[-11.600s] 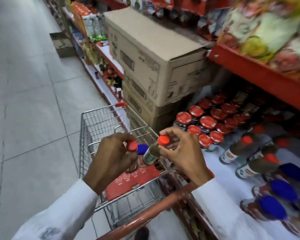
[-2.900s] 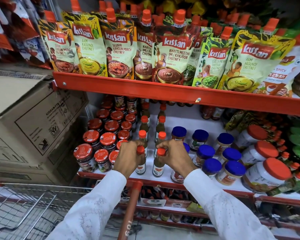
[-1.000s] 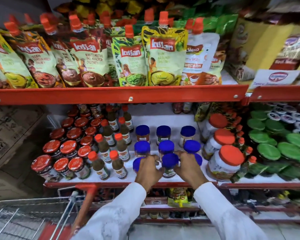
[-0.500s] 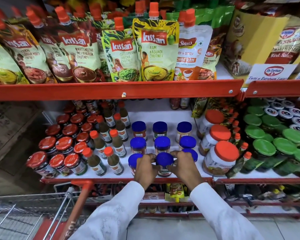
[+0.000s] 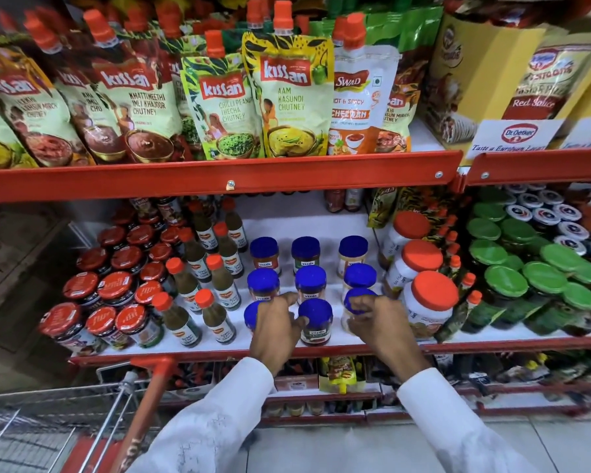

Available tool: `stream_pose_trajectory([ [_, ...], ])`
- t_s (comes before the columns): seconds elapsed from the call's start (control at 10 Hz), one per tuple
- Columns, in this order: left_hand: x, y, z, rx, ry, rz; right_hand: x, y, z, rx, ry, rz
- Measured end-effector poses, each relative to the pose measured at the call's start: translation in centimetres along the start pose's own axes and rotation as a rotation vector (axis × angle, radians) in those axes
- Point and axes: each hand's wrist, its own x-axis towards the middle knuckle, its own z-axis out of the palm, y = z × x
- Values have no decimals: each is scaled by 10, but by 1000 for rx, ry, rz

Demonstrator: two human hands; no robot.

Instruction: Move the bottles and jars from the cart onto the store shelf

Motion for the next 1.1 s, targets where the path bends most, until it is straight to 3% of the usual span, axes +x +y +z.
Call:
stream_pose_trajectory([
  [0.1, 0, 21, 6, 19, 74, 98, 1, 20, -21, -16, 115, 29],
  [0.2, 1, 44, 25, -15, 0, 140, 9, 32, -29, -32, 113, 73],
  [0.5, 18, 80, 61, 179, -155, 135, 22, 41, -22, 3, -14, 9],
  [1.1, 7, 75, 81, 158, -99, 81, 20, 73, -36, 69, -98, -12],
])
